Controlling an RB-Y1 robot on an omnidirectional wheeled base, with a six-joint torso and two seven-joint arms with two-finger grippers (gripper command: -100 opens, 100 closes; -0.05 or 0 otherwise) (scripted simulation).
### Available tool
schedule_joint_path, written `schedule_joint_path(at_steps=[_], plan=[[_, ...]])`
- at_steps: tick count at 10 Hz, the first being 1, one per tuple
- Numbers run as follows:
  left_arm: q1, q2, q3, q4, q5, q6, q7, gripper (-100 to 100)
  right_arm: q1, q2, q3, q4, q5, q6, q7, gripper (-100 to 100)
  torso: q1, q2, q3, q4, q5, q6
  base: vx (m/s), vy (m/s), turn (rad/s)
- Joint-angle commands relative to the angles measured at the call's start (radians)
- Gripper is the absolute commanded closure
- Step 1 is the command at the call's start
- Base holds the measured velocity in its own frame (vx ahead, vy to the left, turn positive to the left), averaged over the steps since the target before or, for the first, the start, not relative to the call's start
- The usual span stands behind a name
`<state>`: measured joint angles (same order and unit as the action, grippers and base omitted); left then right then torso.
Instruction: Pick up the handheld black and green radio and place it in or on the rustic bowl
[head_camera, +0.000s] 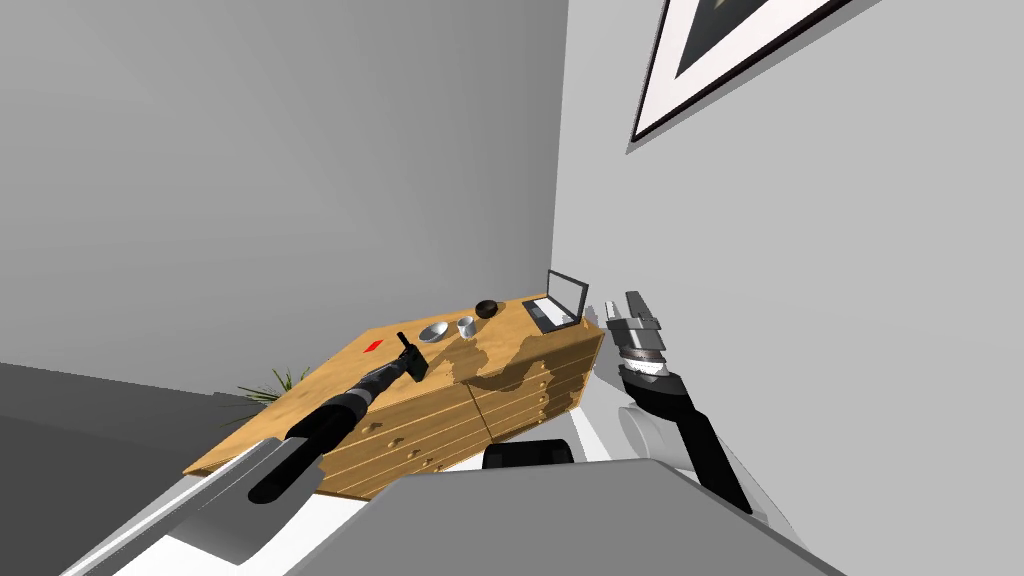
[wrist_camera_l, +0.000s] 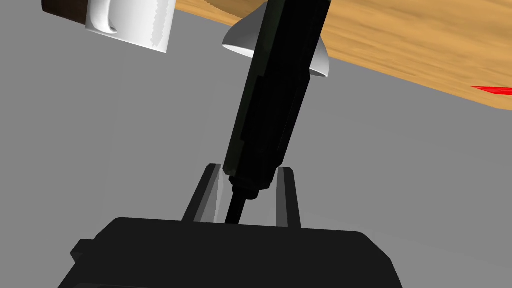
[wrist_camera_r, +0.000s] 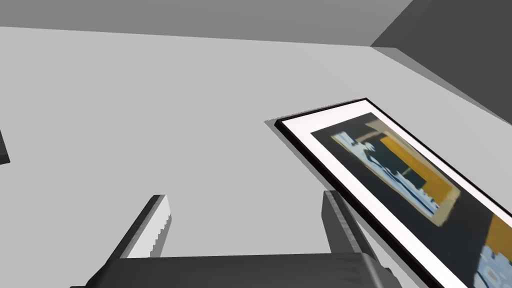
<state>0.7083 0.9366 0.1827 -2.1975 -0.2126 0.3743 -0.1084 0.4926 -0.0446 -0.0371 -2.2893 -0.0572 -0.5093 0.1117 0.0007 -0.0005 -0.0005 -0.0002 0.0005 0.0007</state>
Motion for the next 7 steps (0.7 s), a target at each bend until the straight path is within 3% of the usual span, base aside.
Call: schedule_joint_path(at_steps=[1,3,5,7], plan=[[0.016,0.031,-0.003,-0.001,0.006,0.024,-0.001,100,0.000,0.000,0.000,0.000,0.000,0.000,0.000,0,0.000,0.000,0.000,0.000,0.000,0.000,-0.060,-0.033,-0.110],[0.038,0.082,-0.004,0.004,0.020,0.061,-0.001,100,-0.001,0.000,0.000,0.000,0.000,0.000,0.000,0,-0.007,0.007,0.001,-0.003,0.004,0.003,-0.171,-0.129,-0.178],[0.005,0.055,0.011,0.035,0.016,0.033,0.003,-100,0.000,0.000,0.000,0.000,0.000,0.000,0.000,0,-0.005,0.002,-0.001,-0.004,0.004,0.003,-0.032,-0.024,-0.017],[-0.030,0.032,0.021,0.069,0.013,0.013,0.007,-100,0.000,0.000,0.000,0.000,0.000,0.000,0.000,0,0.003,-0.006,-0.006,-0.006,0.007,0.003,0.034,0.057,-0.038]])
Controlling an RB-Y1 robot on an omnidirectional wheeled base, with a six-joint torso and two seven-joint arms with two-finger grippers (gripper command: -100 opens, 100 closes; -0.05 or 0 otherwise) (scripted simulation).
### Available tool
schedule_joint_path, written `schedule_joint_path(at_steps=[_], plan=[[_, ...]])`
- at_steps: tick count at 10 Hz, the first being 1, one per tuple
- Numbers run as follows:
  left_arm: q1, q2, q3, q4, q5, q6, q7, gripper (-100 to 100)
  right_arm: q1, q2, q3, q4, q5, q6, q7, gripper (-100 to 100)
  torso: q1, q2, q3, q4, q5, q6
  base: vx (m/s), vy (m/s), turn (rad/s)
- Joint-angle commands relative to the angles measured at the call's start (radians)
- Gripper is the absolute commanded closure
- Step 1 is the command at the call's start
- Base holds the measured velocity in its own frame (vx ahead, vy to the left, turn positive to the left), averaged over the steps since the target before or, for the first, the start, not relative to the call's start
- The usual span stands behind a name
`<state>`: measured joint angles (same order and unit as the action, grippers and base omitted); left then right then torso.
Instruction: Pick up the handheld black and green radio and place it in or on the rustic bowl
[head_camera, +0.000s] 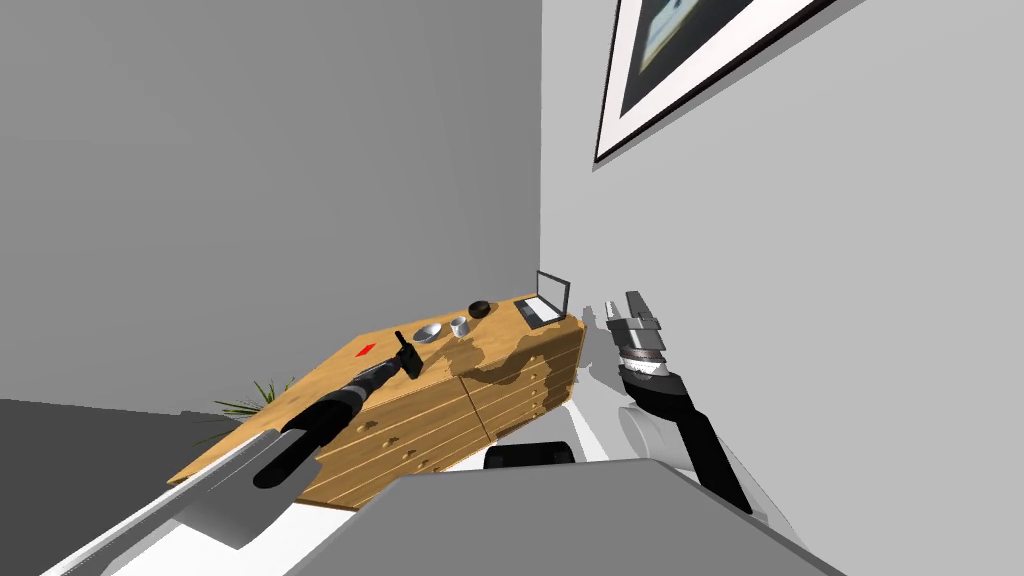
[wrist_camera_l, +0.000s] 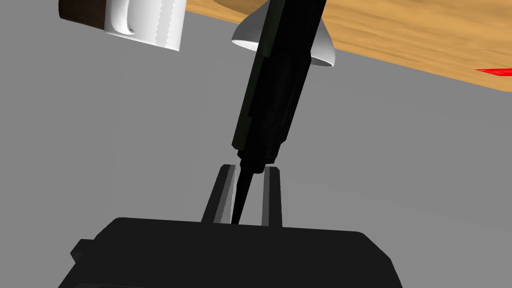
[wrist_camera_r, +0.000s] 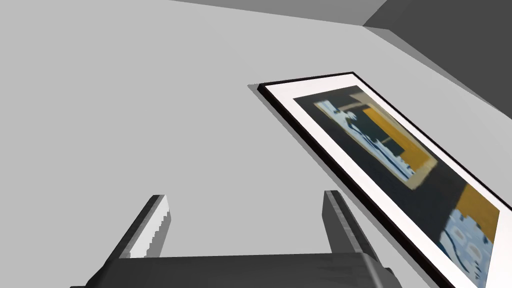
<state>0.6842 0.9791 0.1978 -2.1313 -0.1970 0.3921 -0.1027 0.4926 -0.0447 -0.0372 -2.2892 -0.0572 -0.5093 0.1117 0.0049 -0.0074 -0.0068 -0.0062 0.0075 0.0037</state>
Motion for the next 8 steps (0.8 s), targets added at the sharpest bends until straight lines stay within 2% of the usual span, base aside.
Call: schedule_joint_path(at_steps=[1,2,3,4,5,8], plan=[[0.000,0.000,0.000,0.000,0.000,0.000,0.000,-100,0.000,0.000,0.000,0.000,0.000,0.000,0.000,0,0.000,0.000,0.000,0.000,0.000,0.000,0.014,0.026,-0.013],[-0.002,-0.001,0.001,0.003,0.000,-0.004,0.001,0,0.000,0.000,0.000,0.000,0.000,0.000,0.000,0,-0.002,0.001,0.000,0.000,0.000,0.000,0.002,0.005,0.001],[-0.031,0.001,0.009,0.031,0.004,0.003,0.002,-100,0.000,0.000,0.000,0.000,0.000,0.000,0.000,0,-0.003,0.002,0.001,0.000,-0.001,0.000,-0.001,0.003,-0.134],[-0.016,0.005,0.008,0.012,0.006,0.004,0.002,-100,0.000,0.000,0.000,0.000,0.000,0.000,0.000,0,-0.004,0.002,0.001,0.000,-0.001,0.001,-0.001,0.005,-0.039],[-0.018,0.006,0.009,0.014,0.007,0.006,0.002,100,0.000,0.000,0.000,0.000,0.000,0.000,0.000,0,-0.004,0.002,0.001,0.000,-0.001,0.000,0.000,0.000,0.000],[-0.019,0.006,0.009,0.012,0.007,0.005,0.002,100,0.000,0.000,0.000,0.000,0.000,0.000,0.000,0,-0.002,0.001,0.000,0.000,0.000,0.000,0.000,0.000,0.000]])
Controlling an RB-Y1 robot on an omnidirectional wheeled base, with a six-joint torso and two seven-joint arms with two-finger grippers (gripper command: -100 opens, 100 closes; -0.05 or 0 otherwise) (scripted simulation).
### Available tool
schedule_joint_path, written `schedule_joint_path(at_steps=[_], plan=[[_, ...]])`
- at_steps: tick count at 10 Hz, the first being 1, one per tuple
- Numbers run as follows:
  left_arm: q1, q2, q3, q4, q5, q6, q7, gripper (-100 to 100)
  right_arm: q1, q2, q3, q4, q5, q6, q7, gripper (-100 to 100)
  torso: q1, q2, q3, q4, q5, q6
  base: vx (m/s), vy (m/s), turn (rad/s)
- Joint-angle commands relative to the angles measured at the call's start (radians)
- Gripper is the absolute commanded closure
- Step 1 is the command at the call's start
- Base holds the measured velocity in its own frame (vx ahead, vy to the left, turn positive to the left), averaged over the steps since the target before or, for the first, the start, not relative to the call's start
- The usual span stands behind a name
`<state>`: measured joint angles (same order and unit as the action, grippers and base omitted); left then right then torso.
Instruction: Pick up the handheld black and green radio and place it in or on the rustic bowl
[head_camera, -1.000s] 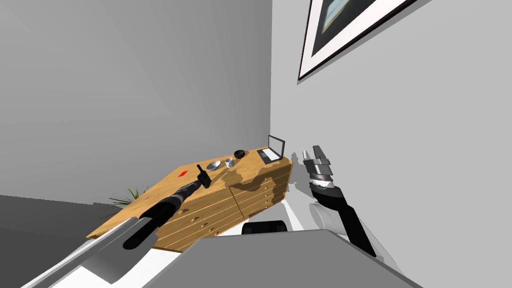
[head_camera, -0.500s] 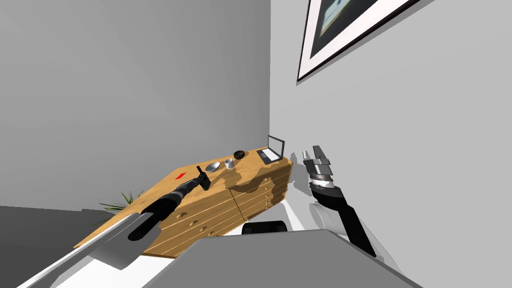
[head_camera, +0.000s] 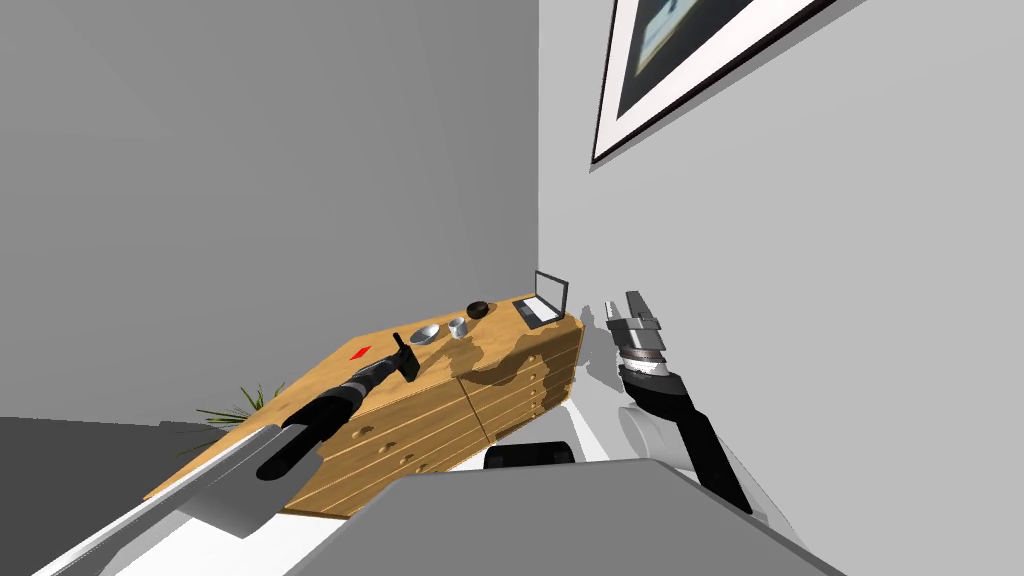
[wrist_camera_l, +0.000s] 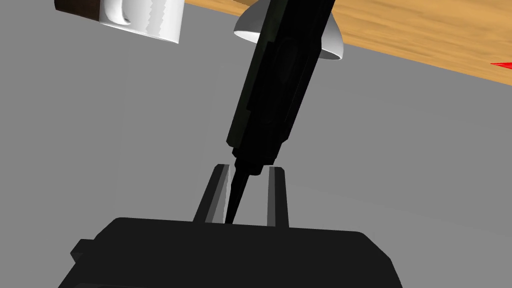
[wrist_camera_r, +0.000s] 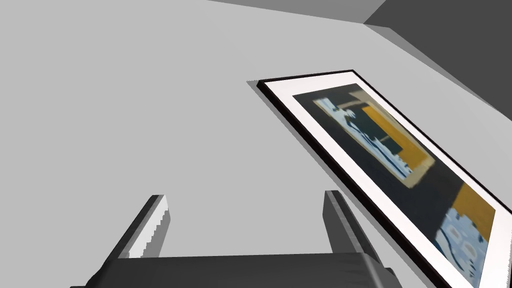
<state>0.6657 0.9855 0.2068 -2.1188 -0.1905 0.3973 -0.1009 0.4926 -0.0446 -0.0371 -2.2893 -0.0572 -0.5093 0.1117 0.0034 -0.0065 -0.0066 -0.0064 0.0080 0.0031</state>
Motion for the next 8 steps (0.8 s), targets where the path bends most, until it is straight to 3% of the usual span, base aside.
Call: schedule_joint_path(at_steps=[1,2,3,4,5,7,8], plan=[[0.000,0.000,0.000,0.000,0.000,0.000,0.000,100,0.000,0.000,0.000,0.000,0.000,0.000,0.000,0,0.000,0.000,0.000,0.000,0.000,0.000,0.000,0.000,0.000],[0.000,0.000,0.000,0.000,0.000,0.000,0.000,0,0.000,0.000,0.000,0.000,0.000,0.000,0.000,0,0.000,0.000,0.000,0.000,0.000,0.000,0.000,0.000,0.000],[0.000,0.000,0.000,0.000,0.000,0.000,0.000,100,0.000,0.000,0.000,0.000,0.000,0.000,0.000,0,0.000,0.000,0.000,0.000,0.000,0.000,0.000,0.000,0.000],[0.000,0.000,0.000,0.000,0.000,0.000,0.000,0,0.000,0.000,0.000,0.000,0.000,0.000,0.000,0,0.000,0.000,0.000,0.000,0.000,0.000,0.000,0.000,0.000],[-0.019,0.038,0.012,0.016,0.031,0.028,0.016,100,0.000,0.000,0.000,0.000,0.000,0.000,0.000,0,0.001,0.000,0.000,0.000,0.000,0.000,-0.089,-0.014,-0.135],[-0.036,0.068,0.020,0.024,0.053,0.049,0.028,100,0.000,0.000,0.000,0.000,0.000,0.000,0.000,0,-0.001,0.008,0.005,0.002,0.000,0.000,-0.147,-0.022,-0.087],[-0.057,0.104,0.028,0.032,0.078,0.073,0.040,100,0.000,0.000,0.000,0.000,0.000,0.000,0.000,0,-0.001,0.010,0.006,0.003,-0.001,-0.001,-0.186,-0.018,-0.075]])
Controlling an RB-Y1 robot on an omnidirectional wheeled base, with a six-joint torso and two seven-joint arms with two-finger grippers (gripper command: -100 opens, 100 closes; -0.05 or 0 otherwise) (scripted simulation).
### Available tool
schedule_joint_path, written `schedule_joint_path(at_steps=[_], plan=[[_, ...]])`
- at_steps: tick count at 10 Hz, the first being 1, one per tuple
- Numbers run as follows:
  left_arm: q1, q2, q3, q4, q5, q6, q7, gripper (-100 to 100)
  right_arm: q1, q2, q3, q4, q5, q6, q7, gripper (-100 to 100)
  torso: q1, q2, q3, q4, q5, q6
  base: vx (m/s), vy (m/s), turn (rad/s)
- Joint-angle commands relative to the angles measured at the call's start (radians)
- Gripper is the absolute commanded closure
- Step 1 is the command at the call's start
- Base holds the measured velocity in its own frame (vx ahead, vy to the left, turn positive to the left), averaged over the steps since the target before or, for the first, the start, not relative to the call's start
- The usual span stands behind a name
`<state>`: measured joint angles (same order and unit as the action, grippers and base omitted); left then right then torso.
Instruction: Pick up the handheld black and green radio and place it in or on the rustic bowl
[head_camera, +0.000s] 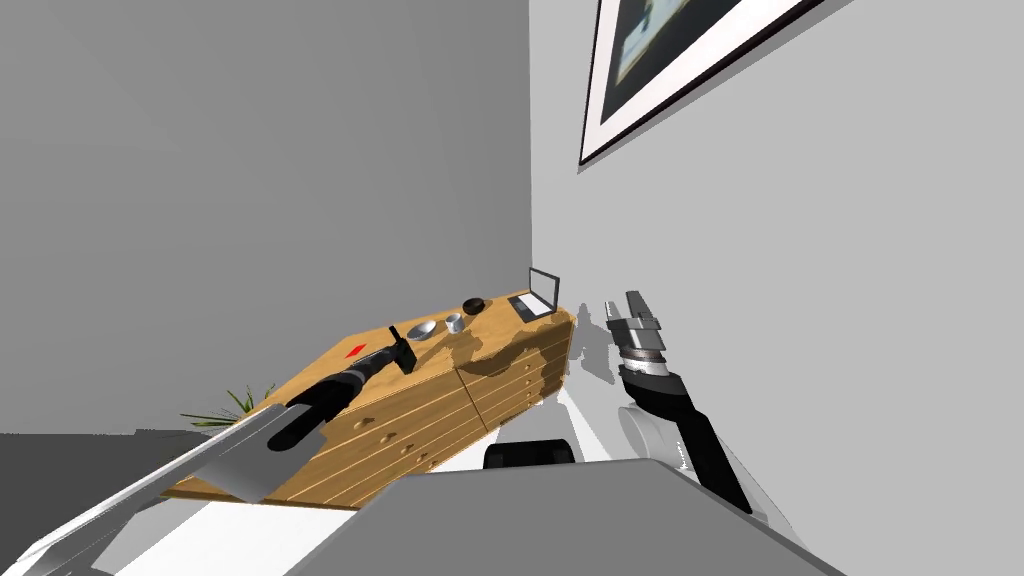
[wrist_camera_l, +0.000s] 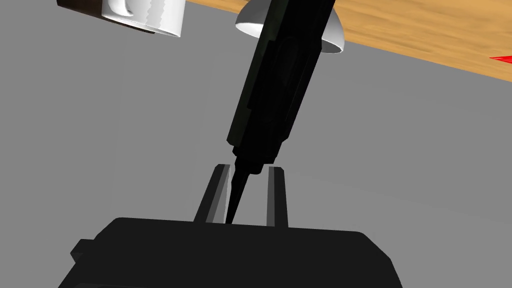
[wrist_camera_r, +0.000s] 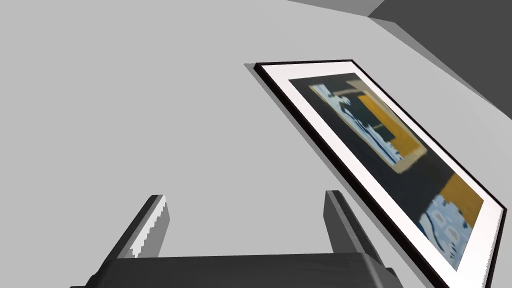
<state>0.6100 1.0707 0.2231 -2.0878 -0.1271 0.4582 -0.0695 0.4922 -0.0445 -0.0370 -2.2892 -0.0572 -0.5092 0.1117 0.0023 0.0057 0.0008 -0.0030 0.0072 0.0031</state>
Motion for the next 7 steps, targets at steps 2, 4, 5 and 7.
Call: schedule_joint_path(at_steps=[2,4,5,7], plan=[[-0.025,0.060,0.022,0.010,0.043,0.039,0.023,100,0.000,0.000,0.000,0.000,0.000,0.000,0.000,0,0.000,0.002,0.001,0.001,0.000,-0.001,-0.179,-0.020,-0.065],[-0.050,0.104,0.033,0.021,0.073,0.068,0.037,100,0.000,0.000,0.000,0.000,0.000,0.000,0.000,0,0.000,0.000,0.001,0.001,-0.001,-0.001,-0.133,-0.008,-0.059],[-0.061,0.126,0.039,0.028,0.089,0.083,0.045,100,0.000,0.000,0.000,0.000,0.000,0.000,0.000,0,0.000,-0.001,0.000,0.001,-0.001,-0.001,-0.120,-0.016,-0.092],[-0.081,0.172,0.053,0.043,0.122,0.114,0.061,100,0.000,0.000,0.000,0.000,0.000,0.000,0.000,0,0.000,-0.001,0.000,0.001,-0.001,0.000,-0.140,-0.014,-0.104]])
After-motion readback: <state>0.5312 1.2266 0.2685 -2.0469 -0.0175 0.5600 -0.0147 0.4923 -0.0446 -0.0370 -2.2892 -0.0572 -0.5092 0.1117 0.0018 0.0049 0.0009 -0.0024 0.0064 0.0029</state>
